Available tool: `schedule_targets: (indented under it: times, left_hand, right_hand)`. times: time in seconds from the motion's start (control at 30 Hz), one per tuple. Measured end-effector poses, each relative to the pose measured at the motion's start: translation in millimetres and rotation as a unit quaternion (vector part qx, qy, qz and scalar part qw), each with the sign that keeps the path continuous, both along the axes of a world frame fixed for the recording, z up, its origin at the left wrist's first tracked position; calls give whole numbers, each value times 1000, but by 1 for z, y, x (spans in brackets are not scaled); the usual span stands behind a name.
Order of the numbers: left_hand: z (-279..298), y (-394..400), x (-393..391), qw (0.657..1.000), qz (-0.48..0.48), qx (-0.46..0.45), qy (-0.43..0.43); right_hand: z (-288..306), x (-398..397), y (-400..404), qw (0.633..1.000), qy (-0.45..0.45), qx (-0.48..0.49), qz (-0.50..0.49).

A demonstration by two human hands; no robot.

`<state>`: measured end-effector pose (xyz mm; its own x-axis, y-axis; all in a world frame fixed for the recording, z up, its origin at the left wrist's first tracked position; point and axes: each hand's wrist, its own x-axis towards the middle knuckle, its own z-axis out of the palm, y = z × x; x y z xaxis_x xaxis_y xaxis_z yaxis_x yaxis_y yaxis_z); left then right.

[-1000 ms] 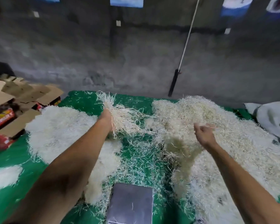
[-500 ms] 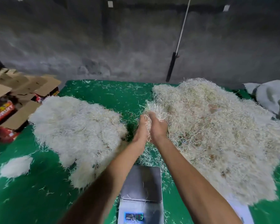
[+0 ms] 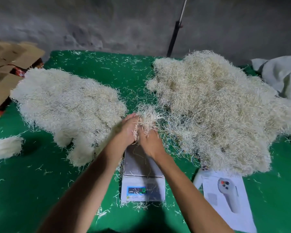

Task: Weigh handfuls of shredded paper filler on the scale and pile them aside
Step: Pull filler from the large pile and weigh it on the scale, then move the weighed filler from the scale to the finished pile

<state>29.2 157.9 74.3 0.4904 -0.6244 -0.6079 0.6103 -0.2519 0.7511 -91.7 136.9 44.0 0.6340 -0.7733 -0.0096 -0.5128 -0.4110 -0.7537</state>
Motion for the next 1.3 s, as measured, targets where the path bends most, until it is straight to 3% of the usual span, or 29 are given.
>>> schedule_targets:
  times: [0.07,0.13,0.23,0.37,0.43,0.57,0.73,0.83,0.9,0.97,1.03,1.07,1.1,1.17,1.23,1.3]
  left_hand:
    - [-19,12,5,998,24,31,-42]
    - [-29,26,5,996,-35,25,-81]
    - [-47,47,1,990,-131,1,-50]
    - [-82,73,-10,939,-153,160,-263]
    - [-100,76,-16,932,-126,181,-288]
    - [-111,78,-14,941,-39,183,-282]
    - [-113,88,-11,933,-124,155,-302]
    - [-106,105,0,917,-88,108,-374]
    - [-110,125,8,904,-54,89,-414]
    - [-128,148,10,934,-28,76,-347]
    - [-151,172,1,994,35,46,-92]
    - [-165,185,-5,996,70,22,50]
    - [-179,199,-12,981,108,-8,163]
    - [-203,221,-24,933,179,-71,303]
    - [-214,233,-27,900,228,-101,359]
    - [-212,234,-23,897,239,-96,359]
  right_hand:
    - [-4,-6,1,998,-6,58,40]
    - [-12,-20,-8,996,-42,82,2]
    - [-31,-42,-14,985,-82,139,-64]
    - [-68,-67,-6,977,7,180,-115]
    - [-79,-73,-1,968,0,210,-138]
    - [-90,-81,3,942,-42,254,-218]
    - [-87,-96,7,951,1,236,-200]
    - [-92,-123,10,908,-98,242,-327]
    - [-112,-147,20,880,-100,286,-366]
    - [-136,-165,38,859,-87,352,-361]
    - [-147,-172,49,849,-112,371,-359]
    - [-147,-170,50,842,-134,375,-364]
    - [-146,-168,49,835,-153,379,-367]
    - [-144,-164,49,828,-177,385,-368]
    - [-145,-167,51,820,-199,392,-365]
    - [-149,-168,51,808,-228,398,-370]
